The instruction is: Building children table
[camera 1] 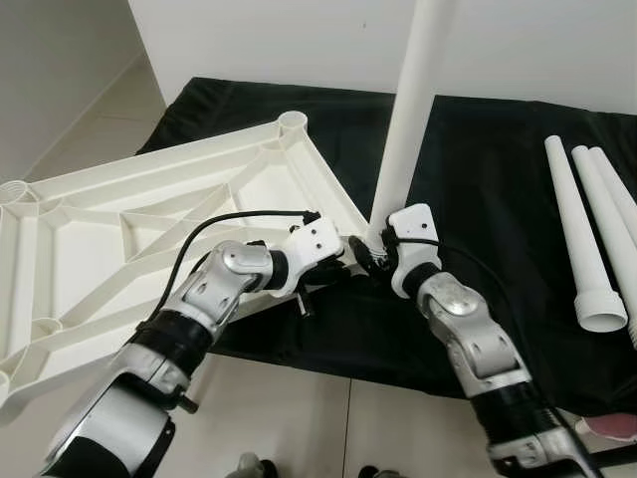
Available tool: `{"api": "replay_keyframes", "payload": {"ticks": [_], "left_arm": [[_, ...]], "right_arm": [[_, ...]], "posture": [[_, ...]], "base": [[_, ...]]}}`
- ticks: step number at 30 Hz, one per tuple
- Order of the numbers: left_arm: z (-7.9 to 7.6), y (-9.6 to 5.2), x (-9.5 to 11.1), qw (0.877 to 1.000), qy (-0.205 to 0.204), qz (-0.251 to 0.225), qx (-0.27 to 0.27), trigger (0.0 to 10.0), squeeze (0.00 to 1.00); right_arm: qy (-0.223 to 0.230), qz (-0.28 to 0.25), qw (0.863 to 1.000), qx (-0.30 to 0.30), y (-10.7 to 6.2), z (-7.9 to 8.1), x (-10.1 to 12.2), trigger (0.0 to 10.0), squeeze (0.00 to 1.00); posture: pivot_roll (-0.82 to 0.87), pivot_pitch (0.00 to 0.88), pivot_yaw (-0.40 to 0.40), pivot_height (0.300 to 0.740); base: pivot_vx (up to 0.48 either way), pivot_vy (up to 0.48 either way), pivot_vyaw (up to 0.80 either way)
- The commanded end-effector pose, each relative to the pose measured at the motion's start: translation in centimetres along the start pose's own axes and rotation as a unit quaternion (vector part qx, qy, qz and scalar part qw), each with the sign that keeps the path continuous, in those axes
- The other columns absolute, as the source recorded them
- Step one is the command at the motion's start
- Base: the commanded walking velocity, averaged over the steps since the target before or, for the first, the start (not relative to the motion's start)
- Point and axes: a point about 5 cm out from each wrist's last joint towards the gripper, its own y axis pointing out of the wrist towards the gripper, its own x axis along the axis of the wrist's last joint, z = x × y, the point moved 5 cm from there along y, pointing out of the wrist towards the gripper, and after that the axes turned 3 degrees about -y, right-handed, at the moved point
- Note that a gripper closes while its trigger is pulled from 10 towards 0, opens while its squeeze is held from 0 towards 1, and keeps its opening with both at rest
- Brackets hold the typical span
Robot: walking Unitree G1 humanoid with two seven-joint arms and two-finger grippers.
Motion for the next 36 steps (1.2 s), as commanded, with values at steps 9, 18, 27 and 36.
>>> {"api": "replay_keyframes", "payload": {"ticks": [9, 18, 27, 36], "left_arm": [[-5.8, -3.2, 0.9, 0.979, 0.094, -0.012, -0.18, 0.0, 0.0], [-7.8, -4.4, 0.4, 0.972, 0.094, -0.01, -0.215, 0.0, 0.0], [-7.9, -4.1, 0.6, 0.975, 0.085, -0.013, -0.205, 0.0, 0.0], [-5.9, -1.7, 1.9, 0.985, 0.053, -0.038, -0.159, 0.0, 0.0]], "right_arm": [[-0.048, -0.034, 0.989, 0.137, -3.1, 1.2, 1.9, 10.0, 0.0], [-0.048, -0.02, 0.974, 0.222, -4.3, 2.8, 1.4, 10.0, 0.0], [-0.026, 0.014, 0.978, 0.208, -4.0, 3.2, -0.3, 0.0, 0.0], [0.001, 0.138, 0.99, 0.024, -2.0, 0.4, -5.8, 0.0, 0.0]], "posture": [[0.01, 0.144, 0.056, 0.74], [0.01, 0.147, 0.044, 0.74], [0.01, 0.15, 0.043, 0.74], [0.01, 0.158, 0.048, 0.74]], "base": [[0.0, 0.0, 0.0], [0.0, 0.0, 0.0], [0.0, 0.0, 0.0], [0.0, 0.0, 0.0]]}}
